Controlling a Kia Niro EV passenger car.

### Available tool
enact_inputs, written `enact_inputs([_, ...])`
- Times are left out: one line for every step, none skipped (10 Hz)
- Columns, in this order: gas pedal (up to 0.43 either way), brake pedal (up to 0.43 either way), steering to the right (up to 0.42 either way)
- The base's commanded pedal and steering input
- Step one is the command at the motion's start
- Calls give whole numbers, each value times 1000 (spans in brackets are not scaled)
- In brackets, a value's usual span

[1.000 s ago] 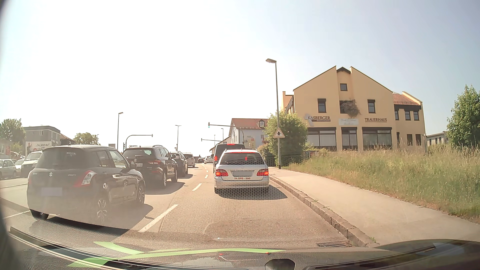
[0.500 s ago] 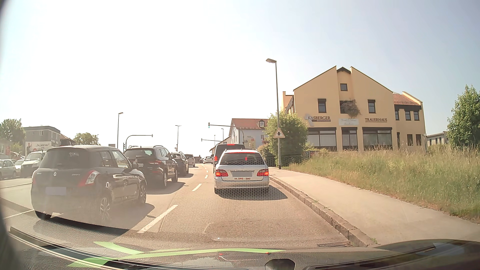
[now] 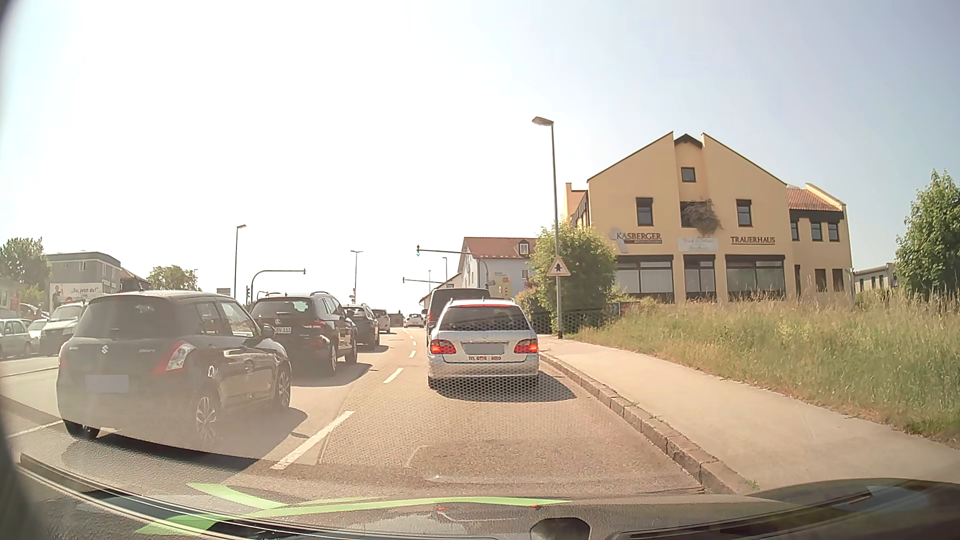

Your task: Follow the waypoints while adhering to traffic rules and regulations

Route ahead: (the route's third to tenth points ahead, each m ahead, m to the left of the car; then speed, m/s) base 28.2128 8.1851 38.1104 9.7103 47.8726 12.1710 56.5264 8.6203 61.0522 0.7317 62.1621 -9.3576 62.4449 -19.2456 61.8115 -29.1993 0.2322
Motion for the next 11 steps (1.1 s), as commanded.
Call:
enact_inputs([197, 0, -18])
enact_inputs([197, 0, -17])
enact_inputs([197, 0, -17])
enact_inputs([197, 0, -17])
enact_inputs([197, 0, -18])
enact_inputs([197, 0, -19])
enact_inputs([197, 0, -20])
enact_inputs([197, 0, -21])
enact_inputs([157, 0, -22])
enact_inputs([150, 0, -24])
enact_inputs([138, 0, -24])
